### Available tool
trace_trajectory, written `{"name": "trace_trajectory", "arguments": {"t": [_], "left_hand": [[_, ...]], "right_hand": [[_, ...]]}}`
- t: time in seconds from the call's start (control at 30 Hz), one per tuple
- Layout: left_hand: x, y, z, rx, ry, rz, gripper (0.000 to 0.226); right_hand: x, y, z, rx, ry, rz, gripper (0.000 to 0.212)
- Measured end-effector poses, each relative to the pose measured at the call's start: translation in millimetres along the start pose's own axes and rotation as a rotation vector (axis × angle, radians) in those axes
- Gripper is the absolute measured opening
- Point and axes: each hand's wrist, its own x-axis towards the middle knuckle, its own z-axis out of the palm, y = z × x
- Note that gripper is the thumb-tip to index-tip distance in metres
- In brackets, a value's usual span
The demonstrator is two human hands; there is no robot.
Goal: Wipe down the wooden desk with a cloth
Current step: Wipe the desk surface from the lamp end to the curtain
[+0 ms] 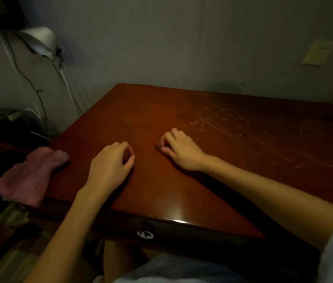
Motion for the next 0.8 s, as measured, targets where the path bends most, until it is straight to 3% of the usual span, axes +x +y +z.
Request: {"name": "trace_trajectory", "arguments": {"t": [0.07, 0.13, 0.3, 0.43, 0.53, 0.67, 0.73, 0.8], "left_hand": [[20.7, 12.5, 3.1, 0.004, -0.005, 0.017, 0.005], [44.0, 28.4, 10.4, -0.026, -0.015, 0.046, 0.008], [89.4, 57.6, 33.4, -0.074, -0.064, 0.092, 0.013], [114.6, 57.7, 50.1, -0.058, -0.006, 0.034, 0.013], [129.9, 54.8, 58.6, -0.043, 0.051, -0.004, 0.013], [139.6, 48.4, 70.9, -0.049, 0.048, -0.004, 0.014], [141.3, 43.4, 74.9, -0.054, 0.034, 0.002, 0.016], [140.0, 40.8, 76.7, -0.05, 0.037, 0.024, 0.017]], "right_hand": [[-35.3, -5.1, -4.9, 0.039, -0.024, -0.126, 0.019], [-58.5, 13.6, -15.4, 0.092, -0.039, -0.127, 0.016], [-40.4, 95.0, -35.4, 0.018, -0.005, 0.233, 0.013], [25.4, 101.3, -16.9, -0.034, 0.071, 0.32, 0.022], [45.8, 69.1, -1.7, -0.035, 0.09, 0.211, 0.019], [3.7, 60.2, -11.5, 0.067, -0.029, -0.067, 0.015], [-1.8, 86.6, -23.9, 0.074, -0.063, -0.04, 0.011], [12.2, 117.3, -28.9, 0.036, -0.033, 0.103, 0.009]]}}
